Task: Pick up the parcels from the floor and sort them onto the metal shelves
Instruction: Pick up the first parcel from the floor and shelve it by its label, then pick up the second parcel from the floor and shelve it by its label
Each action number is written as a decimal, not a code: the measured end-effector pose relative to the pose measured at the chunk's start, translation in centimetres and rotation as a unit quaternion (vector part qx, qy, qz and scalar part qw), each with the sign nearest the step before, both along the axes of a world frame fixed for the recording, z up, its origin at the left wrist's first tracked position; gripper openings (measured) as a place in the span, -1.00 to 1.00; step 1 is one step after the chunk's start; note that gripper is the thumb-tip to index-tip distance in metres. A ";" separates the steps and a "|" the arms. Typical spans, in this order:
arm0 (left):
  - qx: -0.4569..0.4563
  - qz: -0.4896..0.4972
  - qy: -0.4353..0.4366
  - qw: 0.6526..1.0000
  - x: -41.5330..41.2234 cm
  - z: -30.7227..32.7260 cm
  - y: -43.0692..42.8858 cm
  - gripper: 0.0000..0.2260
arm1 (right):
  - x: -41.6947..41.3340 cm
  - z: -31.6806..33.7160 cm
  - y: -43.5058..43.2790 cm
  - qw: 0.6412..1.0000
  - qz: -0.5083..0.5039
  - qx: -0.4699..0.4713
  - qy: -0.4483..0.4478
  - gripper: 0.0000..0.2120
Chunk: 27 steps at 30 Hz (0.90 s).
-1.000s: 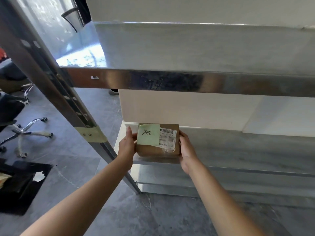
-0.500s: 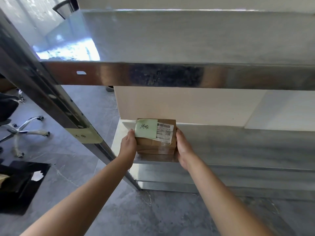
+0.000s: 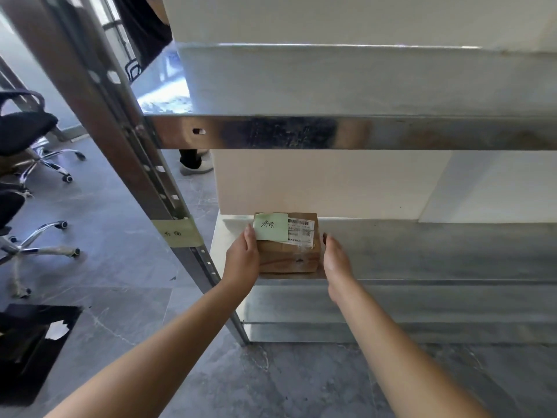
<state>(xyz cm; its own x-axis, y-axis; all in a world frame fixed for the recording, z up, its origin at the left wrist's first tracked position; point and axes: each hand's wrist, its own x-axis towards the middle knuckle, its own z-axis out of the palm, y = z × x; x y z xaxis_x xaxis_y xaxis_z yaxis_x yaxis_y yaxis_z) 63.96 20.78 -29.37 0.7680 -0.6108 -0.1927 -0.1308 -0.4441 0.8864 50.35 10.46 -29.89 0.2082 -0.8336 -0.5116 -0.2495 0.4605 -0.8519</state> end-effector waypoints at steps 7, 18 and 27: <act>-0.067 -0.120 -0.067 0.988 -3.6 3.8 2.7 -0.61 | -1.8 4.2 4.4 0.990 -0.006 -0.136 0.025 -0.56; -0.142 -0.302 -0.168 0.927 -12.6 10.8 5.4 -0.52 | -10.0 11.9 11.7 0.947 -0.050 -0.308 0.073 -0.57; -0.191 -0.429 -0.334 0.817 -22.1 14.6 6.3 -0.44 | -20.5 16.2 16.3 0.849 -0.146 -0.438 0.258 -0.52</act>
<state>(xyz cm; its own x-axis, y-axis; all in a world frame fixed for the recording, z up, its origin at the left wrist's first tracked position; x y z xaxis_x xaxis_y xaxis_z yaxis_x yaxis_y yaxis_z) 41.83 27.06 -14.79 -0.1192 -0.8969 0.4259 -0.7599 0.3585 0.5422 29.84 26.77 -13.71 -0.1352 -0.9189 0.3707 -0.6780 -0.1870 -0.7109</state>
